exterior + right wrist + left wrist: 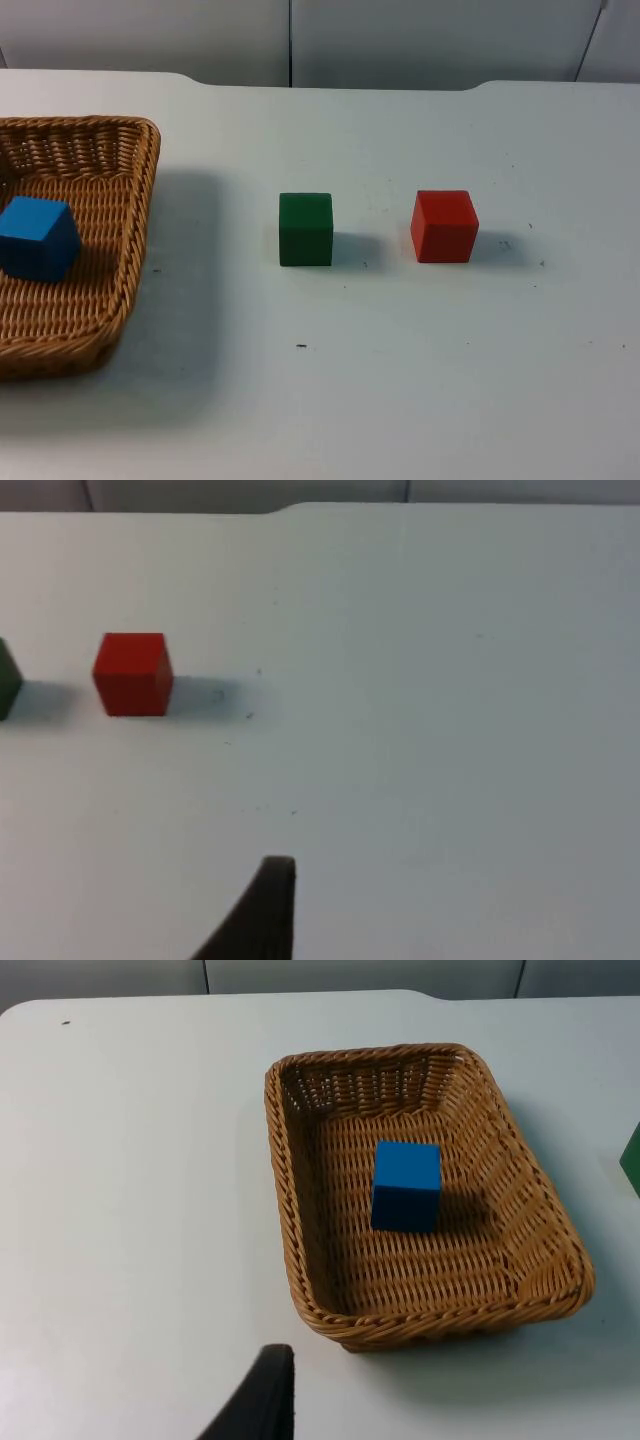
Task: Pick up the basket with the left hand and place the blue cube into the basket with the right hand.
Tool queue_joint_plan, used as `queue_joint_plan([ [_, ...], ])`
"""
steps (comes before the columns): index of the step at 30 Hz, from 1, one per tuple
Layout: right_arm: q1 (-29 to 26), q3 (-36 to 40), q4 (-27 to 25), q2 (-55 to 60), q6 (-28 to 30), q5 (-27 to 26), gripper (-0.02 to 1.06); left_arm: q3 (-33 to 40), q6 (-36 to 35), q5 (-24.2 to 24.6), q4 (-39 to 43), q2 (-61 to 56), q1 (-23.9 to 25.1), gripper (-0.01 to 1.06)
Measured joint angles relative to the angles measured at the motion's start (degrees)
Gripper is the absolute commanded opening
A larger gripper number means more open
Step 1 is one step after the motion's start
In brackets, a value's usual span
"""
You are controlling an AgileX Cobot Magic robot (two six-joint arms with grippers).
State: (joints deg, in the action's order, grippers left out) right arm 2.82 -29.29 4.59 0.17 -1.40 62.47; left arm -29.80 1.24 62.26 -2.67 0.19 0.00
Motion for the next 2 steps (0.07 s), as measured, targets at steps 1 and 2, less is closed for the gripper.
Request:
queue_joint_plan([
  [1,-1.26,0.00,0.00,0.00,0.00,0.00,1.04,0.00,0.00,0.00,0.00,0.00,0.00,1.00],
  [2,-2.16,0.00,0.00,0.00,0.00,0.00,1.04,0.00,0.00,0.00,0.00,0.00,0.00,1.00],
])
